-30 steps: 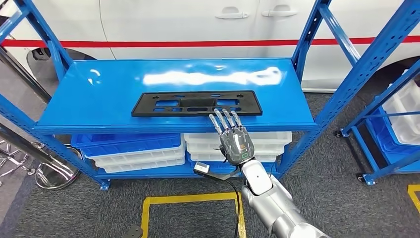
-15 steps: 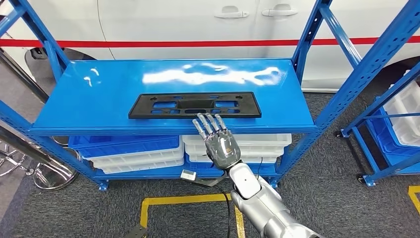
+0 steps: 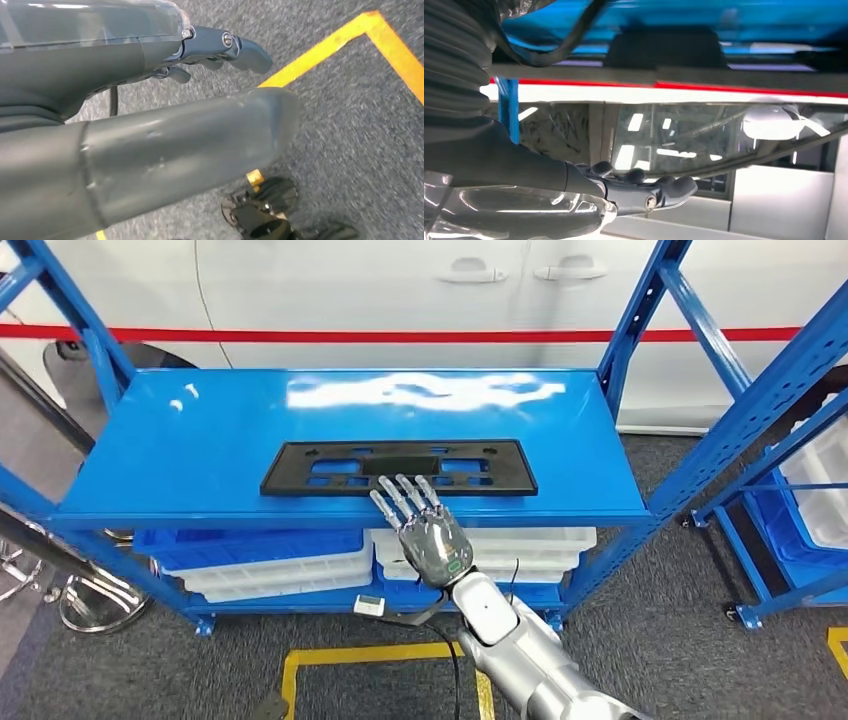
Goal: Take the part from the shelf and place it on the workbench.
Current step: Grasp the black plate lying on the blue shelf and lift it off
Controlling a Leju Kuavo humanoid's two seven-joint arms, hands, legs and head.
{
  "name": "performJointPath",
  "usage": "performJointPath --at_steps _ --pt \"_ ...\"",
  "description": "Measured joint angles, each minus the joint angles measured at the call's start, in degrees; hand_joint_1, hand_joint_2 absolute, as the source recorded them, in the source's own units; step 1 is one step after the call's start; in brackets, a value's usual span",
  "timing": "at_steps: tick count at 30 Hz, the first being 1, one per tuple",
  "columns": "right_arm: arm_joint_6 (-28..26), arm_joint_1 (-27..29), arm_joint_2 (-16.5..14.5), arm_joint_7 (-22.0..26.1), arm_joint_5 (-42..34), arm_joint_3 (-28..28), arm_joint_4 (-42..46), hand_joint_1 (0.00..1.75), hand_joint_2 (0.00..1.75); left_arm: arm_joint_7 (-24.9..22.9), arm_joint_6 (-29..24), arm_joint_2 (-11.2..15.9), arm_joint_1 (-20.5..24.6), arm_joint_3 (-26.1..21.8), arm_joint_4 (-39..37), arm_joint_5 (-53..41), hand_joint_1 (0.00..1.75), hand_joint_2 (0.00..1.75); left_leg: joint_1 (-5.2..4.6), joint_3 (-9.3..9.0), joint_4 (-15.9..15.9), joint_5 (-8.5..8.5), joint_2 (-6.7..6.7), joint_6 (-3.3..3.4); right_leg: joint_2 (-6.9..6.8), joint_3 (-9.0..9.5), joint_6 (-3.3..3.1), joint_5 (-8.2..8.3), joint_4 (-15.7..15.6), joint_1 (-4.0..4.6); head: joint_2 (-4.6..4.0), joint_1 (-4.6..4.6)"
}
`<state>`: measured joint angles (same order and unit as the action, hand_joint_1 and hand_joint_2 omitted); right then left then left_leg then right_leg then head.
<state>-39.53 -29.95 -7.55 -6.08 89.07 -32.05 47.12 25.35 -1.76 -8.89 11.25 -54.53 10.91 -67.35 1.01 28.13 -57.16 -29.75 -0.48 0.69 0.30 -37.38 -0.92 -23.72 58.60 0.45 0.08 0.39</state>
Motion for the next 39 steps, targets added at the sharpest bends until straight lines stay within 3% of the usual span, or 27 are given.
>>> performJointPath --at_steps 3,6,7,8,9,11,13,15,18,20,22,23,24,25,27,29,32,34,37,38,39 --pt "-0.01 -0.12 -0.43 0.02 0.0 -0.19 -0.01 0.0 1.75 0.02 -0.07 0.04 0.1 0.0 0.02 0.03 0.0 0.0 0.01 0.4 -2.44 -0.82 0.12 -0.71 0.08 1.88 -1.21 -0.26 -0.92 -0.47 0.01 0.0" --pt "-0.01 -0.29 -0.88 0.03 0.0 -0.39 -0.05 0.0 1.75 0.04 -0.08 0.03 0.18 0.0 0.02 0.02 0.0 0.0 0.2 6.11 -12.06 -4.51 0.14 -1.22 0.02 3.19 -1.82 -1.2 -1.25 -0.62 0.0 -0.02" --pt "-0.01 -0.2 -0.93 0.03 0.0 -0.43 -0.09 0.0 1.75 0.04 -0.08 0.03 0.08 0.0 0.02 0.02 0.0 0.0 0.25 8.25 -14.78 -5.33 0.15 -1.44 0.05 3.53 -1.81 -1.6 -1.22 -0.6 0.0 -0.01" --pt "-0.01 -0.1 -0.95 0.04 0.0 -0.46 -0.13 0.0 1.75 0.05 -0.08 0.04 -0.04 0.0 0.02 0.03 0.0 0.0 0.27 9.67 -15.86 -5.05 0.16 -1.65 0.11 3.97 -1.74 -2.04 -1.16 -0.59 0.0 -0.02" --pt "-0.01 -0.02 -0.98 0.04 0.0 -0.48 -0.16 0.0 1.75 0.05 -0.09 0.07 -0.11 0.0 0.02 0.03 0.0 0.0 0.28 10.17 -14.93 -3.44 0.16 -1.79 0.16 4.52 -1.61 -2.54 -1.08 -0.62 0.0 -0.01" --pt "-0.01 0.03 -1.09 -0.02 0.0 -0.5 -0.18 0.0 1.75 0.05 -0.1 0.16 -0.18 0.0 0.02 0.03 0.0 0.0 0.28 8.68 -8.37 2.19 0.21 -1.72 0.21 5.81 -1.22 -3.65 -0.96 -0.68 -0.01 -0.01" --pt "0.0 -0.05 -1.23 -0.17 0.0 -0.56 -0.25 0.0 1.75 0.07 -0.13 0.25 -0.13 0.01 0.02 0.02 0.0 0.0 -0.04 7.33 -2.86 4.94 0.31 -1.17 0.21 6.48 -0.67 -4.49 -0.85 -0.64 0.0 -0.02" --pt "0.0 -0.02 -1.3 -0.27 -0.01 -0.61 -0.31 0.0 1.75 0.08 -0.15 0.26 -0.2 0.02 0.02 0.03 0.0 0.0 -0.38 7.15 -1.21 4.59 0.36 -0.32 0.21 6.65 0.01 -4.9 -0.77 -0.49 0.0 -0.02" --pt "-0.02 -0.09 -1.34 -0.26 0.0 -0.62 -0.28 0.0 1.75 0.09 -0.2 0.26 -0.27 0.02 0.02 0.07 0.0 0.0 -0.06 5.88 -0.35 4.66 0.32 0.77 0.1 6.7 0.92 -5.93 0.47 -0.48 0.0 -0.02" --pt "-0.03 -0.21 -1.34 -0.26 -0.01 -0.62 -0.28 0.0 1.75 0.09 -0.25 0.28 -0.09 0.02 0.02 0.15 0.0 0.0 0.08 4.95 0.0 4.34 0.3 1.32 0.02 4.04 1.47 -8.38 5.75 -0.74 0.0 -0.01" --pt "-0.03 -0.06 -1.31 -0.26 -0.01 -0.63 -0.34 0.0 1.75 0.08 -0.27 0.3 0.03 0.02 0.02 0.51 0.0 0.0 0.05 4.34 0.03 3.71 0.28 1.6 0.0 -0.76 1.88 -11.01 13.17 -0.84 0.01 -0.01" --pt "-0.03 0.09 -1.29 -0.26 -0.01 -0.63 -0.38 0.0 1.75 0.07 -0.27 0.31 0.02 0.01 0.02 0.74 0.0 0.0 0.04 3.95 0.02 3.35 0.25 1.63 0.0 -2.59 1.97 -11.1 15.26 -0.86 0.01 -0.01" --pt "-0.03 0.2 -1.28 -0.26 0.0 -0.63 -0.4 0.0 1.75 0.04 -0.27 0.31 -0.02 0.0 0.02 0.93 0.0 0.0 0.04 3.47 0.01 2.96 0.2 1.6 0.0 -3.45 1.98 -9.93 15.26 -0.86 0.0 -0.02" --pt "-0.03 0.25 -1.28 -0.27 0.0 -0.63 -0.41 0.0 1.75 0.03 -0.27 0.31 -0.06 -0.01 0.02 1.05 0.0 0.0 0.04 2.89 0.01 2.53 0.15 1.53 -0.01 -3.19 1.85 -7.5 13.01 -0.84 0.0 -0.01" --pt "-0.02 0.25 -1.28 -0.28 0.0 -0.63 -0.43 0.0 1.75 0.02 -0.25 0.22 -0.1 -0.02 0.02 1.11 0.0 0.0 0.02 1.74 0.04 1.66 0.06 1.21 -0.01 -1.13 1.15 -2.02 5.61 -0.57 0.0 -0.01" --pt "-0.01 0.24 -1.28 -0.27 0.0 -0.64 -0.46 0.0 1.75 0.11 -0.23 0.1 -0.05 -0.02 0.02 1.05 0.0 0.0 0.0 1.35 0.07 0.99 0.02 0.58 -0.04 0.16 0.32 0.09 0.73 -0.09 0.0 0.03" --pt "-0.01 0.29 -1.28 -0.24 0.0 -0.64 -0.43 0.0 1.75 0.19 -0.26 0.11 -0.01 -0.04 0.03 1.0 0.0 0.0 -0.11 0.95 -0.25 0.42 0.12 -0.48 -0.04 0.73 -0.53 0.0 -0.28 -0.12 0.01 0.1" --pt "-0.02 0.17 -1.33 -0.24 0.0 -0.65 -0.35 0.0 1.75 0.22 -0.31 0.13 0.16 -0.04 0.04 1.01 0.0 0.0 -0.08 1.81 -2.82 -1.13 0.18 -0.98 -0.06 1.6 -1.01 -0.15 -0.86 -0.53 0.0 0.12" --pt "-0.01 0.15 -1.37 -0.21 0.0 -0.65 -0.32 0.0 1.75 0.26 -0.33 0.15 0.24 -0.04 0.04 1.04 0.0 0.0 0.11 7.53 -13.12 -5.59 0.19 -1.59 -0.13 2.03 -1.47 -0.42 -1.05 -0.62 0.01 0.1" --pt "-0.01 0.23 -1.37 -0.2 0.0 -0.65 -0.32 0.0 1.75 0.28 -0.34 0.18 0.16 -0.04 0.04 1.07 0.0 0.0 0.16 9.27 -15.59 -6.11 0.19 -1.7 -0.1 2.07 -1.53 -0.52 -1.01 -0.59 0.0 0.1" --pt "-0.01 0.29 -1.37 -0.16 0.0 -0.65 -0.32 0.0 1.75 0.29 -0.34 0.22 0.09 -0.04 0.04 1.12 0.0 0.0 0.17 10.13 -16.12 -5.5 0.2 -1.78 -0.05 2.13 -1.54 -0.62 -0.95 -0.6 0.0 0.1"
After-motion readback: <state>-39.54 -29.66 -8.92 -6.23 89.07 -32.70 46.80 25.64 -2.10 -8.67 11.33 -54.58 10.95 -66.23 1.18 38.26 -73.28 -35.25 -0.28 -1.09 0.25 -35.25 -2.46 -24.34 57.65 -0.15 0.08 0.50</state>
